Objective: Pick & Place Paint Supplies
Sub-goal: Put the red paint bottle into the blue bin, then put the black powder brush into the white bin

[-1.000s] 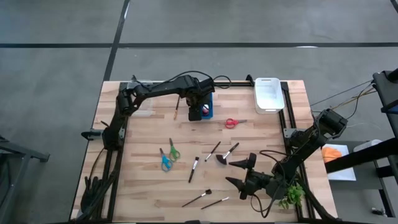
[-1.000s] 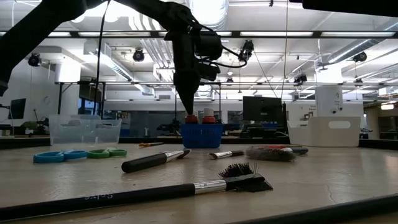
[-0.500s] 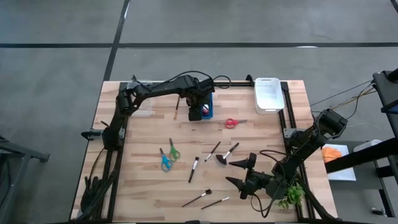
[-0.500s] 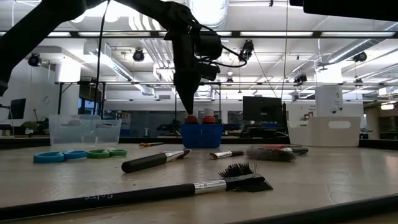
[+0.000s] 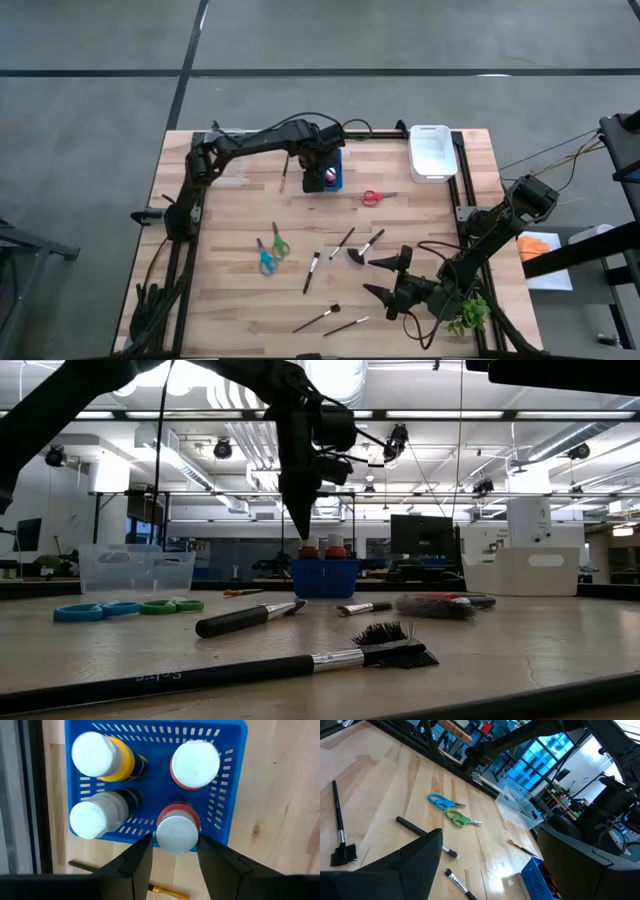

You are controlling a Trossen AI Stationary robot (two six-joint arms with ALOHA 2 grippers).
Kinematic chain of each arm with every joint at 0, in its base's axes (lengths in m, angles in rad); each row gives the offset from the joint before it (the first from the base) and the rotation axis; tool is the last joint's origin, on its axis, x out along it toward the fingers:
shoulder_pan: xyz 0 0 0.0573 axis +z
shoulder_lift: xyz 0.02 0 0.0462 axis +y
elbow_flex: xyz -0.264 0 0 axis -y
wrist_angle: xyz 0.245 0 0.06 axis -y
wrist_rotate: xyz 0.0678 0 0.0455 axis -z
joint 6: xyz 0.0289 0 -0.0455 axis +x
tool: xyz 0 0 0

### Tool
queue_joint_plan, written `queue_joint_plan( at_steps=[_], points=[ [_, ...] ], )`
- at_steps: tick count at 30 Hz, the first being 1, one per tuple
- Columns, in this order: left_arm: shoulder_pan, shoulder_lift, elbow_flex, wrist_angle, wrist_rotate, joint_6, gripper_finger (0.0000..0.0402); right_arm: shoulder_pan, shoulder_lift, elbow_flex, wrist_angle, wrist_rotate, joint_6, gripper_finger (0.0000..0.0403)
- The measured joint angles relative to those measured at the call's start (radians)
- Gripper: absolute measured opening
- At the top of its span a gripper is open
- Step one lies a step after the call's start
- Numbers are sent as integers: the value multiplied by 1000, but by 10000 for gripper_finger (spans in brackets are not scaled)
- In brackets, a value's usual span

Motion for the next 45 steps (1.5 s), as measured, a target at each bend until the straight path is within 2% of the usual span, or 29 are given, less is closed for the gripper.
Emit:
queue_joint_plan(
  at_steps=[14,19,24,36,45],
  points=[
    [-4,-160,7,-58,8,-44,164,0,0,-1,0,0,10,323],
    [-19,-240,4,-139,78,-59,164,0,0,-2,-1,0,19,323],
    [-60,-303,-7,-205,118,-148,164,0,0,-3,0,0,19,323],
    [-208,-419,-184,-207,123,-190,164,0,0,-4,2,1,26,323],
    [-302,-436,-344,-200,125,-241,164,0,0,-4,2,7,23,323]
  ],
)
